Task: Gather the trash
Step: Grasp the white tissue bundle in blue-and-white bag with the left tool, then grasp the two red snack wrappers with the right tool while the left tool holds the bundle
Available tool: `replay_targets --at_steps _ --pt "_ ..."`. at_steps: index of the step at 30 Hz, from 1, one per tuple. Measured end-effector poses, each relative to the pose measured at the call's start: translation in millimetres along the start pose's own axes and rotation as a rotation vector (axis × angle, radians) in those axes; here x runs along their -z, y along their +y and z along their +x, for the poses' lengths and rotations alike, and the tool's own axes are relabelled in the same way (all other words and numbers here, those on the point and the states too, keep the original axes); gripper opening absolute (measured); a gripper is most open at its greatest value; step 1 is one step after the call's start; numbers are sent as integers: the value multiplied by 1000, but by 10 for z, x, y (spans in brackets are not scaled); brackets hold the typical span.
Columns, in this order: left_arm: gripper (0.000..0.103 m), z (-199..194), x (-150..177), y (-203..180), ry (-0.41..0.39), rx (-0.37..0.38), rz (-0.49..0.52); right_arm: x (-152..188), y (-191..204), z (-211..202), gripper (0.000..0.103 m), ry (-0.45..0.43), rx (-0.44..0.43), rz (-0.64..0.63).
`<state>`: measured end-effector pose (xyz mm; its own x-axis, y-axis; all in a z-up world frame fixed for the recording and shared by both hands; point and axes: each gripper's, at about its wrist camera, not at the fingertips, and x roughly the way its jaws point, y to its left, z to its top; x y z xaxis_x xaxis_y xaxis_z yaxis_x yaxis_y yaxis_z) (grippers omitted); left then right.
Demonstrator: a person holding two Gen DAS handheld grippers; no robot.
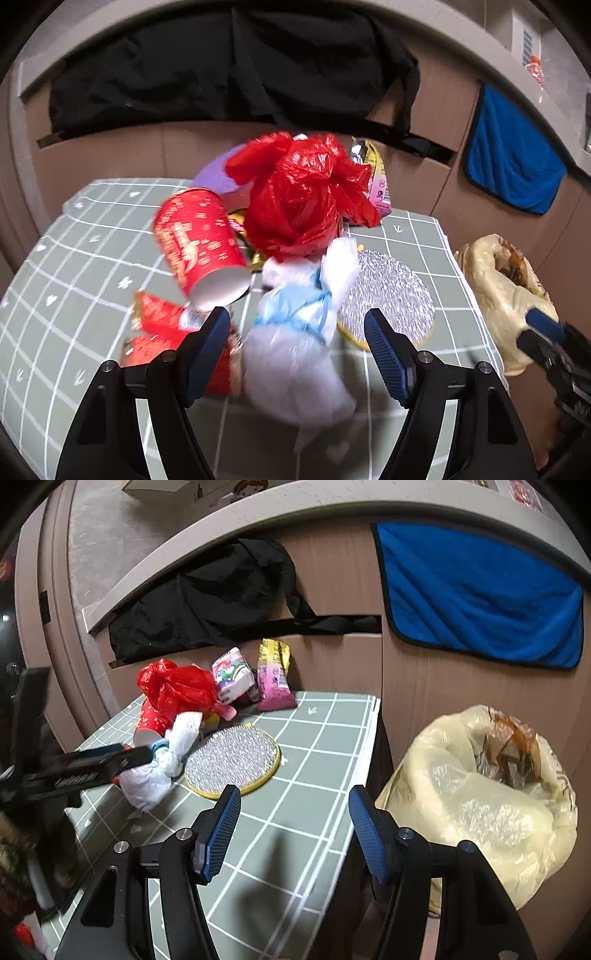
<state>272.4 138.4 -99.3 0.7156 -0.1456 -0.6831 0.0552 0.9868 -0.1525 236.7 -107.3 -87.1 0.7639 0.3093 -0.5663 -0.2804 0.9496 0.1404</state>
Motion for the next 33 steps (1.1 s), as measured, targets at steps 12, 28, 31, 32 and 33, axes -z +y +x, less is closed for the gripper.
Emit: replay_targets --at_steps 12,28,31,32,33 --pt "46 -55 -36 30 5 18 -38 -54 11 -61 58 12 -7 -29" --pt "46 -1351 404 1482 -195 -183 -349 -372 1598 722 57 196 -399 -317" --pt "46 -1427 451 1586 -222 -185 -351 -369 1919 944 56 228 -395 -432" --pt "46 -1449 468 1603 -226 -190 -345 -367 1983 1001 56 231 -388 -458" --pt "46 -1460 485 1627 -226 -187 -341 -377 2040 1085 56 231 -369 -481"
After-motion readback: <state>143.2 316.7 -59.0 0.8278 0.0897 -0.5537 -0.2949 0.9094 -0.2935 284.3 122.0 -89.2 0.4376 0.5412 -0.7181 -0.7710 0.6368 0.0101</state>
